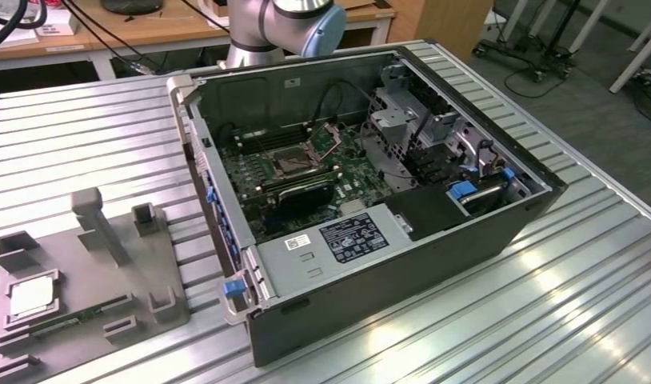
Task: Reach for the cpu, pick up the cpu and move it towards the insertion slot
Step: 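Reach for the cpu, then pick up the cpu and move it towards the insertion slot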
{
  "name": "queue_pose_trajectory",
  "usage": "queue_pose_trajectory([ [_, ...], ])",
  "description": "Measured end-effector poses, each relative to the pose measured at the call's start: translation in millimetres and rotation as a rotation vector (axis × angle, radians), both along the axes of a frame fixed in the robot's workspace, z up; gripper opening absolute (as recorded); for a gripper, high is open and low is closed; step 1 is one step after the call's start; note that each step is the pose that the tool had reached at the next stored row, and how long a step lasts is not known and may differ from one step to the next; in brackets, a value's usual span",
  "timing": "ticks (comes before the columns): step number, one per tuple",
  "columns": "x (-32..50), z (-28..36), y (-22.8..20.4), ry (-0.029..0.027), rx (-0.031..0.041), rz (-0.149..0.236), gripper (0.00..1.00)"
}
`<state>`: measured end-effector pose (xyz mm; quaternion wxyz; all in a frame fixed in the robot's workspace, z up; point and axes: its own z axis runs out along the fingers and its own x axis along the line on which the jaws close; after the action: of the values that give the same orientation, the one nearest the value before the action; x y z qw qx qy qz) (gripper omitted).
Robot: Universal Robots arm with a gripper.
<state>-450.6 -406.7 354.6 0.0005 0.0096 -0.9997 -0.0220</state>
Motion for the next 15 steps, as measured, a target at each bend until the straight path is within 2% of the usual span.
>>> queue_pose_trajectory([
  [15, 0.0, -0.4, 0.0, 0.0, 0.0, 0.0, 0.11],
])
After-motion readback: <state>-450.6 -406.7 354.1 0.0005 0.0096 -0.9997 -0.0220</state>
